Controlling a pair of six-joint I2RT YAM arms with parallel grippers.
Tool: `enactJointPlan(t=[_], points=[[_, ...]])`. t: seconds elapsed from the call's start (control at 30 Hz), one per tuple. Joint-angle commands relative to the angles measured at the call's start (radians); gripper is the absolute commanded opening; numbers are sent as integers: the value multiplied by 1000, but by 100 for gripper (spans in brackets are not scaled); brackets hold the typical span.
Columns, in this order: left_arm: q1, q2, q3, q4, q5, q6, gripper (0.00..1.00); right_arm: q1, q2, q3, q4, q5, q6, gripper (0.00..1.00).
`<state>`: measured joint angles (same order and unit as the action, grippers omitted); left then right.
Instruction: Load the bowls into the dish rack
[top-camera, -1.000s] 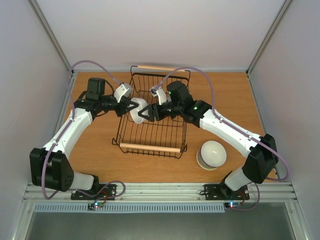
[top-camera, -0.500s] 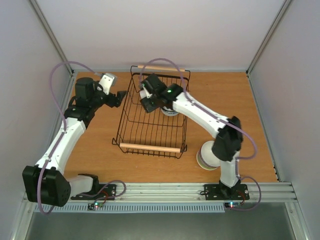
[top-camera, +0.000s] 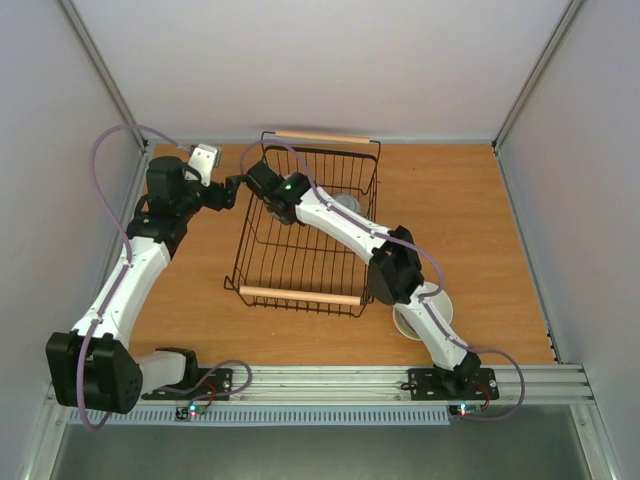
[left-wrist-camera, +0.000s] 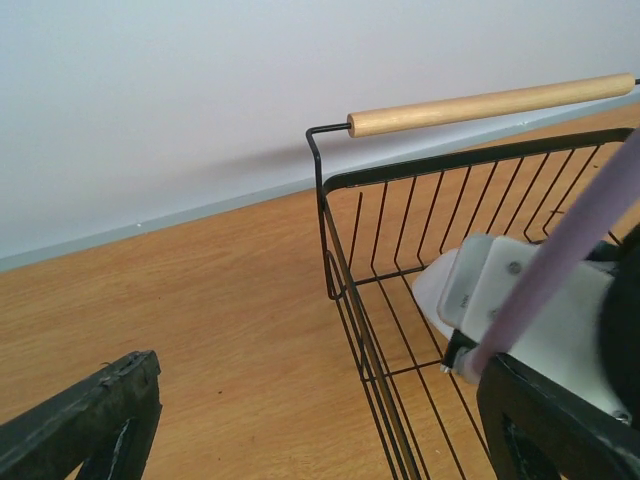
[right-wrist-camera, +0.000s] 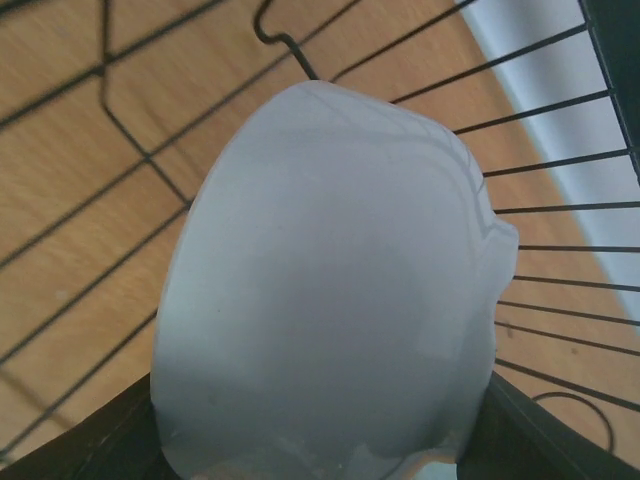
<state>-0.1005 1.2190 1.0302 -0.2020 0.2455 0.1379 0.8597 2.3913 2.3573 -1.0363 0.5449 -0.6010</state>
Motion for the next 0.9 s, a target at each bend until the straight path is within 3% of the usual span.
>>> enactJointPlan(t=[0.0,0.43,0.5,0.53,0.67,0.77,0.8,0.87], points=[[4,-8,-6,71,-17,-9,87,7,76,48,-13,199,-120,1],[5,-6,-14,76,22,-9,87,-10,184,66,39,271,-214,4],[5,-4,-15,76,34,-9,87,-10,194,66,34,271,-215,8],[6,-4,-15,76,36,-9,87,-10,195,63,33,269,-215,13],[7,-1,-15,75,40,-8,87,-10,182,47,28,243,-198,53],[7,-1,-16,76,41,-6,87,-9,155,27,35,211,-181,74],[7,0,-16,77,41,-6,87,-9,145,19,37,199,-173,86],[7,-1,-16,76,48,-5,87,-9,123,0,50,188,-164,95]])
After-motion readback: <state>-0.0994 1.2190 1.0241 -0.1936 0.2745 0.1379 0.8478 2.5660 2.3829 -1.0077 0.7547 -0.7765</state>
